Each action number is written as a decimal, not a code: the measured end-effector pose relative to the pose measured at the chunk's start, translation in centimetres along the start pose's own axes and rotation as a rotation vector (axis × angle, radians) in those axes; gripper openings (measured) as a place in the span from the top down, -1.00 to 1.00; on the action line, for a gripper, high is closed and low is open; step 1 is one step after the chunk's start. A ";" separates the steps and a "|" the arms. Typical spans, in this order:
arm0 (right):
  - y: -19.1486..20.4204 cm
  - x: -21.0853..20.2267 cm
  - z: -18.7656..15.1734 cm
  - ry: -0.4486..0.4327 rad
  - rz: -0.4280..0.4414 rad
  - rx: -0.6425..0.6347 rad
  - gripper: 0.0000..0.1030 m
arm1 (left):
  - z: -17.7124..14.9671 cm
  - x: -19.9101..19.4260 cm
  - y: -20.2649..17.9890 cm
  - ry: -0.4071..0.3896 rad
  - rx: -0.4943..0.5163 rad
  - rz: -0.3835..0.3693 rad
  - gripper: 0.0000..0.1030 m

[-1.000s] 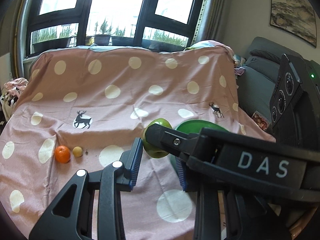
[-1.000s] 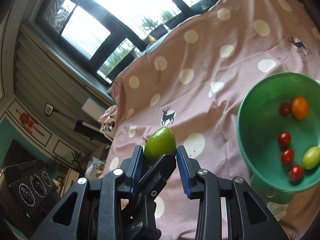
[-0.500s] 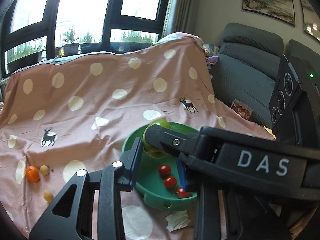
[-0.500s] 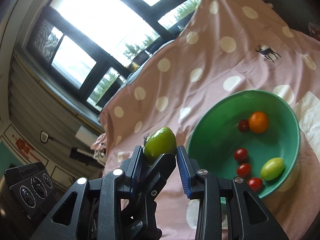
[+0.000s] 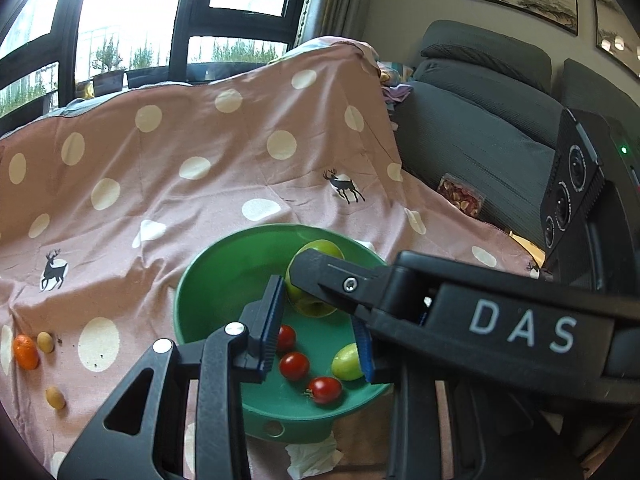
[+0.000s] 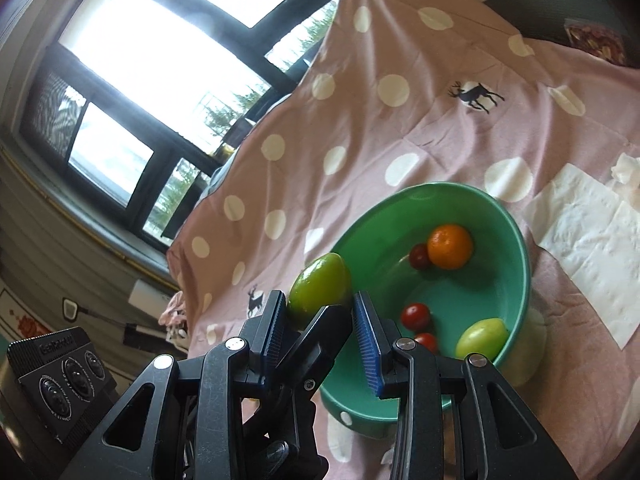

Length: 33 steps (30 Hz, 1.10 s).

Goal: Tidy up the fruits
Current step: 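Carry the green apple over the green bowl with the right tool, then open the right tool to drop the green apple into the bowl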

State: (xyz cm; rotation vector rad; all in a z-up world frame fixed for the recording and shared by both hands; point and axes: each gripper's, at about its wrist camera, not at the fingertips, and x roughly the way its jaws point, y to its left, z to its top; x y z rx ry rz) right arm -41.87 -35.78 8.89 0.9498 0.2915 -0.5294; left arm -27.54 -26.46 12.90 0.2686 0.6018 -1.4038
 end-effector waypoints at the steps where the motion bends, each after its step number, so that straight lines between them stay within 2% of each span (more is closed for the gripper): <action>1: -0.2 0.1 0.0 0.002 -0.007 0.007 0.25 | 0.0 0.2 0.0 0.006 -0.003 -0.003 0.40; 29: -3.6 2.5 0.3 0.125 -0.205 0.088 0.25 | -1.9 5.2 0.9 0.181 -0.098 -0.100 0.40; 33: -3.6 2.7 0.2 0.123 -0.269 0.092 0.25 | -2.1 5.6 1.2 0.215 -0.113 -0.090 0.36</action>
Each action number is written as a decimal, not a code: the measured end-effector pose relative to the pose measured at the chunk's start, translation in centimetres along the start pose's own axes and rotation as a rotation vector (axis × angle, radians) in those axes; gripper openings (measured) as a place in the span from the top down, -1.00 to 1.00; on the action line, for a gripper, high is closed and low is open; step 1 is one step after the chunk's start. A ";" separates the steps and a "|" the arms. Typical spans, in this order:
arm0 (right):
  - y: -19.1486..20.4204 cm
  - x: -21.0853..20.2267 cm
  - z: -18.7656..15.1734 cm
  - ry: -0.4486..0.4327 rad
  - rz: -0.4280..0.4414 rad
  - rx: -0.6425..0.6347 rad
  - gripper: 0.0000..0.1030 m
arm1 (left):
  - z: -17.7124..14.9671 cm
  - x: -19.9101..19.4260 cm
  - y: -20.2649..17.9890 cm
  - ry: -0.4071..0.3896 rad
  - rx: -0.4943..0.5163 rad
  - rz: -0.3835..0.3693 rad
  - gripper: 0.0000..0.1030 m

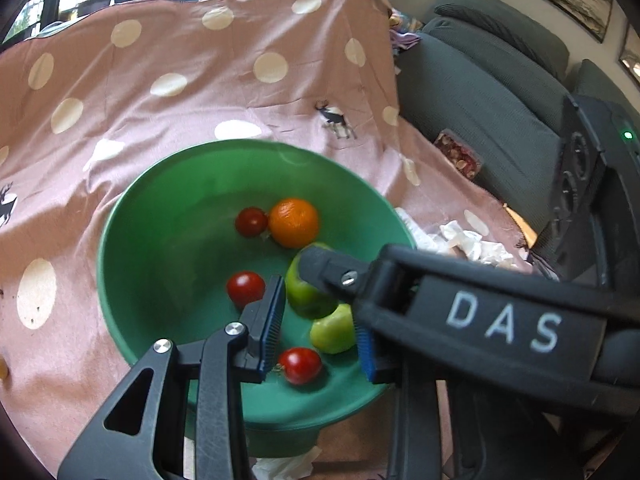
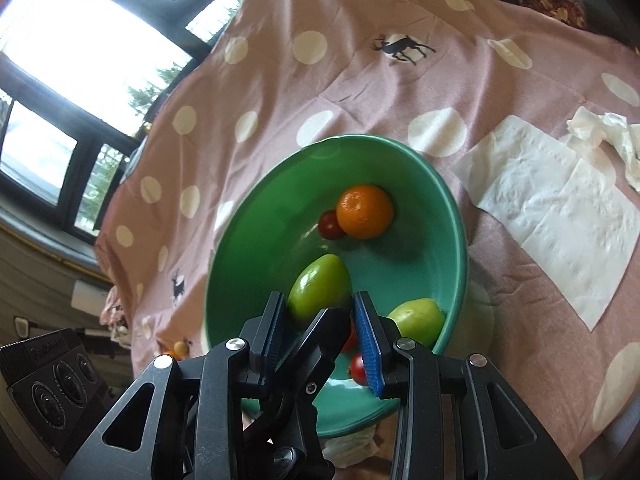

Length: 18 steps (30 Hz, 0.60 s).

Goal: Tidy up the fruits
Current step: 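Open the right tool to drop the green apple into the bowl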

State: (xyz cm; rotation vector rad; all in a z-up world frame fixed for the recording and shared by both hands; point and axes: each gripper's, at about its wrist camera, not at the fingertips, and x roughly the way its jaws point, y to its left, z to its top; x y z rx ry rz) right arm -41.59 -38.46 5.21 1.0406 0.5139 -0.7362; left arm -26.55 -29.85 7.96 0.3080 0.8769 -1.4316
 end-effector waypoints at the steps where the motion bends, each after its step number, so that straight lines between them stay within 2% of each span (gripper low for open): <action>1: 0.0 -0.1 0.0 -0.008 -0.013 0.003 0.25 | 0.0 -0.1 0.1 0.001 -0.004 0.007 0.32; 2: 0.1 -0.2 0.0 -0.014 -0.023 0.002 0.25 | 0.0 -0.2 0.2 0.003 -0.011 0.011 0.27; 4: 0.2 -0.5 0.0 -0.036 -0.030 -0.006 0.25 | 0.1 -0.7 0.6 0.004 -0.033 0.008 0.04; 8: 0.8 -1.8 0.0 -0.119 -0.079 -0.037 0.25 | 0.2 -2.9 1.9 -0.008 -0.069 0.023 -0.07; 10: 1.2 -2.2 -0.1 -0.150 -0.099 -0.050 0.26 | 0.1 -4.3 2.7 -0.027 -0.079 0.053 -0.22; 14: 2.0 -2.4 -0.1 -0.178 -0.108 -0.074 0.11 | -0.4 -8.0 5.4 -0.088 -0.114 0.137 -0.40; 18: 3.5 -1.9 -0.5 -0.173 -0.117 -0.093 0.03 | -1.5 -11.7 9.2 -0.136 -0.211 0.274 -0.58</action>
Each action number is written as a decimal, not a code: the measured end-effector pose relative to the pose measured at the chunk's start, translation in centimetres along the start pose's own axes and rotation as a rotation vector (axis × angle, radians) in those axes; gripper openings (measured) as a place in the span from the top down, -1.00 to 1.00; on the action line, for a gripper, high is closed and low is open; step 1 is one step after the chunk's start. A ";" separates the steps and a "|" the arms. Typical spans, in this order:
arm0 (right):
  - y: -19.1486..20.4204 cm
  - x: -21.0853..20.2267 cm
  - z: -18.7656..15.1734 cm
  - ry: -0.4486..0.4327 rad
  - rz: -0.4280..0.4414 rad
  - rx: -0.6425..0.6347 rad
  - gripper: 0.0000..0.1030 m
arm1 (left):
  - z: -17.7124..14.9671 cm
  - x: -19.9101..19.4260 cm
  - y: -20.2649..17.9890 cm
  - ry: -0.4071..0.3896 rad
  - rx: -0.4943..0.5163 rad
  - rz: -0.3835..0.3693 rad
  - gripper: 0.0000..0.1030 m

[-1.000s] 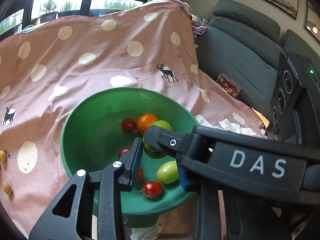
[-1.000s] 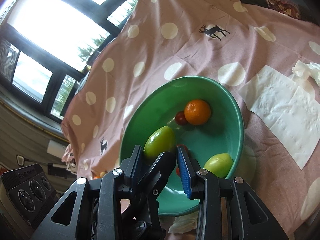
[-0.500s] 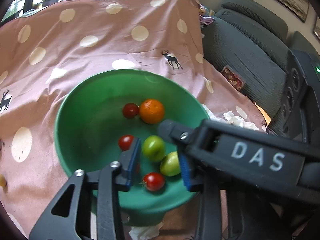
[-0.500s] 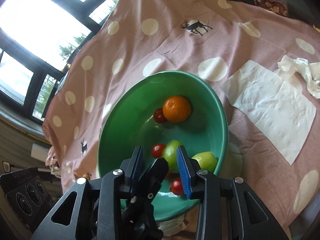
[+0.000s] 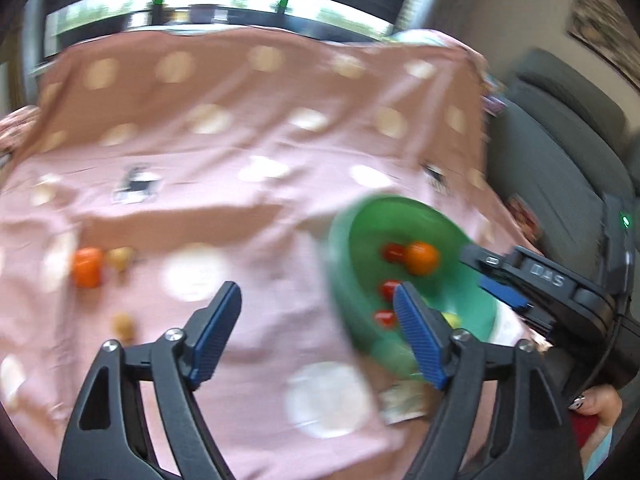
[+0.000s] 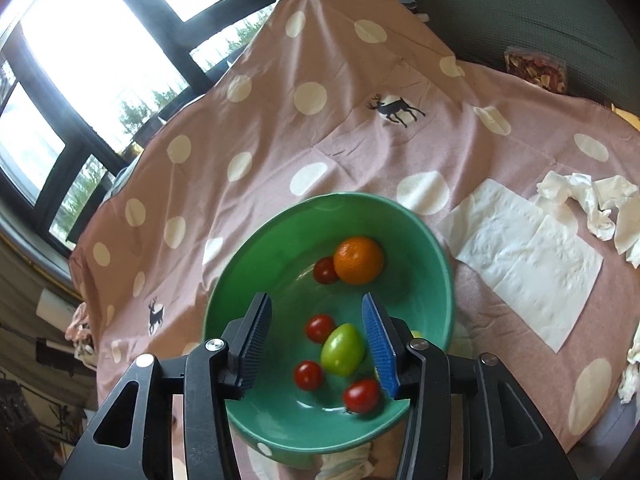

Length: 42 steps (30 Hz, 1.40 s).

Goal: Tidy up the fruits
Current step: 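Open the right tool to drop the green apple into the bowl, then move the right tool to the remaining orange on the cloth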

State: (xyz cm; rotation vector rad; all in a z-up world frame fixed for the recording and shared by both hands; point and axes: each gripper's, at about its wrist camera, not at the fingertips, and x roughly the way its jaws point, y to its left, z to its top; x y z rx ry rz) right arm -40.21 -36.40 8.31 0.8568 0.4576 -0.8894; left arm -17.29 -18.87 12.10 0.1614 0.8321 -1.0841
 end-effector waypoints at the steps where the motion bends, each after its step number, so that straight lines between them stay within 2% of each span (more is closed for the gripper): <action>1: 0.5 0.2 -0.1 0.002 0.003 -0.014 -0.04 | -0.1 -0.6 1.2 -0.009 -0.015 0.033 -0.62; 6: 3.0 1.1 -0.9 0.035 0.013 -0.088 -0.09 | -1.6 -2.0 7.0 -0.004 -0.136 0.148 -0.66; 8: 3.9 1.2 -1.3 0.034 0.013 -0.118 -0.10 | -2.4 -2.1 9.1 0.002 -0.199 0.157 -0.66; 19: 8.5 2.0 -3.6 0.043 0.020 -0.307 -0.20 | -3.1 -2.7 15.2 -0.008 -0.361 0.208 -0.67; 28: 11.1 2.5 -5.6 0.063 0.030 -0.410 -0.20 | -3.4 -4.2 17.5 -0.052 -0.402 0.213 -0.67; 34: 13.0 2.7 -6.6 0.084 0.075 -0.458 -0.20 | -3.5 -4.3 18.3 -0.056 -0.431 0.186 -0.67; 37: 14.3 3.0 -7.5 0.088 0.072 -0.499 -0.20 | -3.6 -4.3 19.1 -0.052 -0.465 0.162 -0.67; 42: 16.3 3.7 -9.0 0.100 0.058 -0.573 -0.20 | -3.7 -4.5 20.3 -0.046 -0.508 0.165 -0.67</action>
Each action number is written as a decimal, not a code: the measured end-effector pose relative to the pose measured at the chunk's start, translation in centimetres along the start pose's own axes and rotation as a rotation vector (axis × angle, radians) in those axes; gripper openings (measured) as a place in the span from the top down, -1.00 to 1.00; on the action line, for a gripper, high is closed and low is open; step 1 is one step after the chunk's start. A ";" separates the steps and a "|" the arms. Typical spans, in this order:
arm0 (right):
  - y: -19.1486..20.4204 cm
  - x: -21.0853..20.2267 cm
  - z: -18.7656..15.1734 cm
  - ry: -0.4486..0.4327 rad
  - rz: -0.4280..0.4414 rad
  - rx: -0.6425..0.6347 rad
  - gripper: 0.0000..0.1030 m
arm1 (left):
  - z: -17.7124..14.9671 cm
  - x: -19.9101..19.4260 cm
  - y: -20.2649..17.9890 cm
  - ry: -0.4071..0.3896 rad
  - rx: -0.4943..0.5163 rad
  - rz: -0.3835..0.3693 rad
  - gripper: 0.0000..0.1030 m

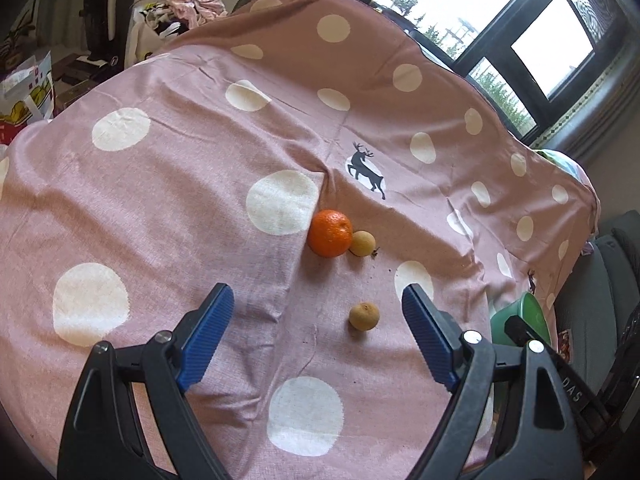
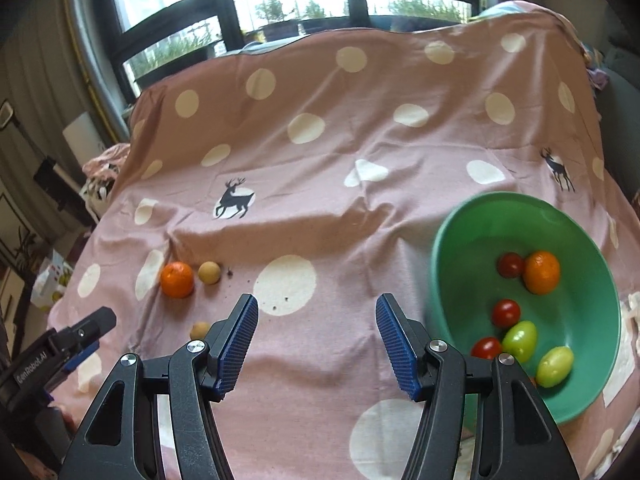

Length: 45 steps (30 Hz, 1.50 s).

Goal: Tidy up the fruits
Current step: 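Move the right tool to the remaining orange on the cloth, then close the right tool on the orange and lift it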

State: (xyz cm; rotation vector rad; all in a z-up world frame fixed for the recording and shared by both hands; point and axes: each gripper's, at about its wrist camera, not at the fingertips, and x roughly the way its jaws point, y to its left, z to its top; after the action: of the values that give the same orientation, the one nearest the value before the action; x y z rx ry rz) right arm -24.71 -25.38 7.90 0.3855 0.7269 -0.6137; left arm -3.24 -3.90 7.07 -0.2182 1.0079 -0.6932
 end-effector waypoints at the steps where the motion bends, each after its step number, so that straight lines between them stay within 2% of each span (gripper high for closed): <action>1: 0.5 0.2 0.0 0.003 -0.003 -0.014 -0.20 | 0.1 -0.1 0.3 -0.001 -0.007 -0.004 -0.67; 6: 2.8 1.6 0.5 0.009 -0.009 -0.073 -0.20 | 0.6 -0.1 1.2 -0.008 -0.031 0.008 -0.68; 11: 5.2 4.3 1.7 0.084 0.077 -0.065 -0.20 | 0.8 0.2 1.7 -0.013 -0.005 0.092 -0.68; 15: 7.7 7.1 2.6 0.166 0.189 -0.067 -0.20 | 0.9 0.7 2.7 0.011 -0.032 0.138 -0.68; 22: 10.6 12.4 2.9 0.300 0.319 0.034 -0.20 | 1.0 0.7 3.3 0.010 -0.043 0.170 -0.67; 24: 11.0 13.7 2.5 0.333 0.319 0.066 -0.21 | 1.0 0.6 3.1 0.010 -0.035 0.166 -0.67; 26: 11.2 14.3 2.5 0.328 0.310 0.081 -0.20 | 1.0 0.5 3.1 0.009 -0.034 0.161 -0.67; 29: 11.3 15.4 2.3 0.348 0.349 0.114 -0.16 | 1.0 0.4 3.0 0.004 -0.035 0.155 -0.67; 30: 11.0 15.4 2.3 0.338 0.353 0.124 -0.12 | 1.0 0.4 2.9 0.005 -0.030 0.155 -0.67; 32: 10.9 15.4 2.1 0.348 0.388 0.124 0.12 | 1.0 0.5 2.6 0.004 -0.020 0.161 -0.67; 37: 10.2 14.5 1.8 0.341 0.391 0.136 0.15 | 0.9 0.3 2.1 -0.002 -0.004 0.149 -0.67; 41: 8.8 11.3 1.7 0.303 0.399 0.129 0.15 | 0.6 -0.1 1.1 -0.007 0.021 0.103 -0.66; 45: 6.4 7.3 0.9 0.287 0.337 0.104 0.15 | 0.1 0.1 -0.2 0.004 0.055 0.071 -0.65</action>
State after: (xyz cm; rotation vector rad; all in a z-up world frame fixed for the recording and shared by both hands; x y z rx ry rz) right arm -15.92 -23.73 4.06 0.6867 0.8815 -0.2792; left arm -3.25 -4.14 7.16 -0.1326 0.9950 -0.6557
